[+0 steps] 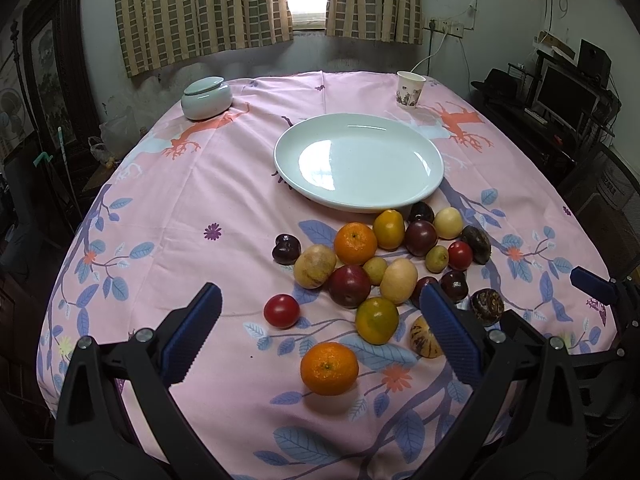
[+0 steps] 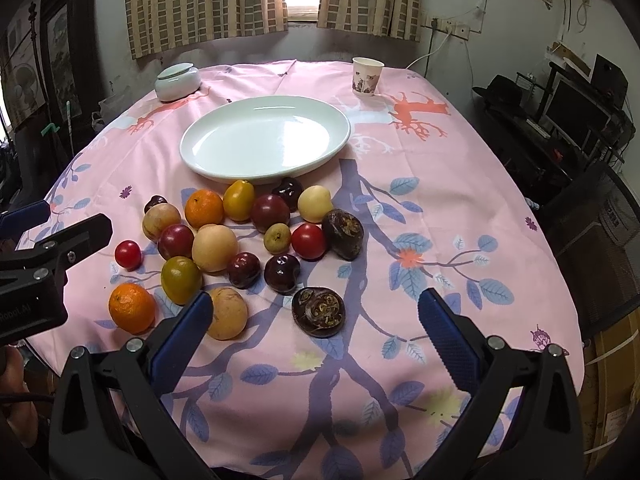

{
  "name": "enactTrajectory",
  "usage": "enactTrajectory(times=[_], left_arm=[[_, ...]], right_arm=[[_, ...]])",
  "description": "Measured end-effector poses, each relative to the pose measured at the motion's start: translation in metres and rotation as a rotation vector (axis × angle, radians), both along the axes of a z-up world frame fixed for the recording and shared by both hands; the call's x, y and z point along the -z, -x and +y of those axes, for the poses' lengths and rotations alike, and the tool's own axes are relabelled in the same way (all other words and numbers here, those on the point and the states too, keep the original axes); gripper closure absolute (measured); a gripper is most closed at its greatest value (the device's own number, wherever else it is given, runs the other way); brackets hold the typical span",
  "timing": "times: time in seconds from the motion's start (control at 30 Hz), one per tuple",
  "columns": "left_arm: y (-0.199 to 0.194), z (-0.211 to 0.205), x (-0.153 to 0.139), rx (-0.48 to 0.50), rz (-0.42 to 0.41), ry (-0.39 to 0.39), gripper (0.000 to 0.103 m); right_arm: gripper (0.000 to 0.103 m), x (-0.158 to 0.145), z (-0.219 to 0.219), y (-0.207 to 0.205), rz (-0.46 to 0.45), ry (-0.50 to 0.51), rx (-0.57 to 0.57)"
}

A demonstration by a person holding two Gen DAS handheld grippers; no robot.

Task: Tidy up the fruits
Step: 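Move both tools toward the fruit cluster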

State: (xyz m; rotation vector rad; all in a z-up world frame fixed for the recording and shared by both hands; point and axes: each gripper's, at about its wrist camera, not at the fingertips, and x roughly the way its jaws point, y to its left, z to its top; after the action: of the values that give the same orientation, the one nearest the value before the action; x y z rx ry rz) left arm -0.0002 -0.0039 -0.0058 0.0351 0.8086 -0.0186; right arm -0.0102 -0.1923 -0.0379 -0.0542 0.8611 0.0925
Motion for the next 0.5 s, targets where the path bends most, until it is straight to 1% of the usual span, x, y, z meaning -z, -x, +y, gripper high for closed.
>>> enactTrajectory(times=[0.27, 0.4, 0.5], left_arm=[[-0.0004, -0.0013, 0.0017, 0.002, 0.001, 0.001, 0.002], [-0.0018, -0.0039, 0.0035, 0.001, 0.002, 0.000, 0.002], [-0.0018, -0.0044, 0.0046, 0.000, 0.002, 0.001, 0.002]], right_arm=[[0.001, 0.0002, 0.0002, 0.0005, 0.001, -0.005, -0.003], [0.001, 0.0024, 0.0028, 0.0029, 0.017, -0.048, -0.028], [0.001, 0.0017, -0.0004, 0.0014, 0.031, -0.061, -0.028]])
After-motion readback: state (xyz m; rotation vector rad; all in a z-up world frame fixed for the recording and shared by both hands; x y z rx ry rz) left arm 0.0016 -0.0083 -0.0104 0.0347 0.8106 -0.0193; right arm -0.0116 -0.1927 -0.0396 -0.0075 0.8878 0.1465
